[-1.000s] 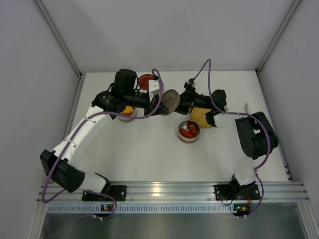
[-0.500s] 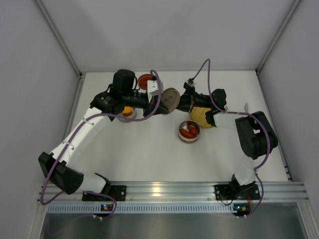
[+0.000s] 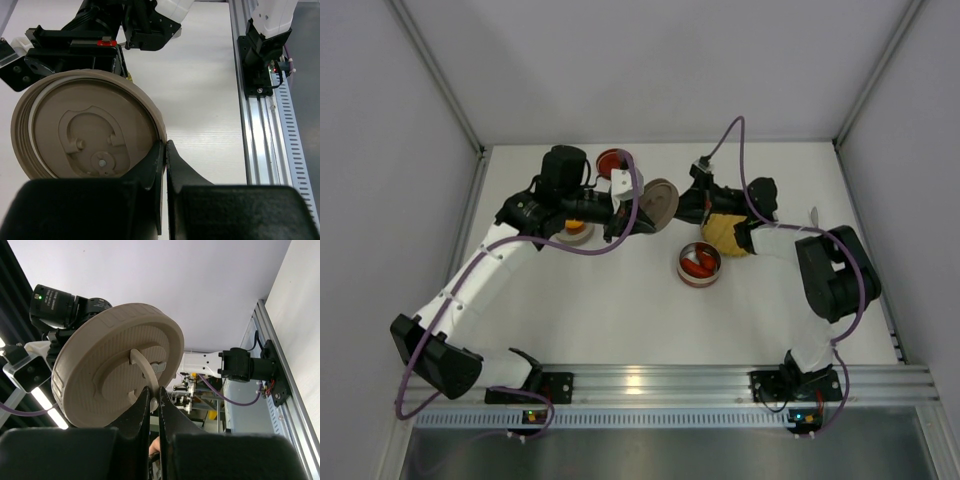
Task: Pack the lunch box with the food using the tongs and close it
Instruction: Pick up the box lid from the center of the board.
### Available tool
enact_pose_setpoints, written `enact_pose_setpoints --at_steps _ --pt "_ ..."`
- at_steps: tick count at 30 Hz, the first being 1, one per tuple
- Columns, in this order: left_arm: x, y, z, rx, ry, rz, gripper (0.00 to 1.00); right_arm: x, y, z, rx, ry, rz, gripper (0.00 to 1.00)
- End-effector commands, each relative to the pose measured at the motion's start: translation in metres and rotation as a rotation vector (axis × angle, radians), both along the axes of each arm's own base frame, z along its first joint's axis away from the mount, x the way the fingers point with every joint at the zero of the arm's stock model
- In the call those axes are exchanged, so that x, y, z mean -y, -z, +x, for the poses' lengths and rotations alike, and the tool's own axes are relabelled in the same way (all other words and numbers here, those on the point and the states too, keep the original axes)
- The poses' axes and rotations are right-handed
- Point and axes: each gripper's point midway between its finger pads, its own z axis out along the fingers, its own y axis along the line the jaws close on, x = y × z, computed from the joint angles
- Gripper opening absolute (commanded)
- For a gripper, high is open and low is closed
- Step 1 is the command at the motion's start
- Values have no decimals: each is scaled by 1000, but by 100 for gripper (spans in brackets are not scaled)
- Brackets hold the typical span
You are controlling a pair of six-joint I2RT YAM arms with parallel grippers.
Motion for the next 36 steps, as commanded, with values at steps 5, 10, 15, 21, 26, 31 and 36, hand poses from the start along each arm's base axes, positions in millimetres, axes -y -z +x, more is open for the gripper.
enact_pose_setpoints --at_steps 5,10,15,21,26,31,36 --pt "-4 9 -7 3 22 22 0 15 -71 -28 342 8 166 0" --pt "-2 7 -7 -5 28 14 0 15 -72 -31 344 0 166 6" --pt "1 0 -8 -12 34 -9 0 11 -70 -33 337 -12 167 17" --pt "2 -4 -8 -19 32 -20 0 4 -65 -37 330 -33 157 18" --pt "2 -4 -7 -21 24 -22 0 1 -65 -41 332 -48 152 14" --pt "0 2 -8 -39 5 -19 0 0 -65 -45 370 -69 136 0" --pt "-26 2 -3 -47 -120 0 46 7 -59 -46 451 -111 54 0"
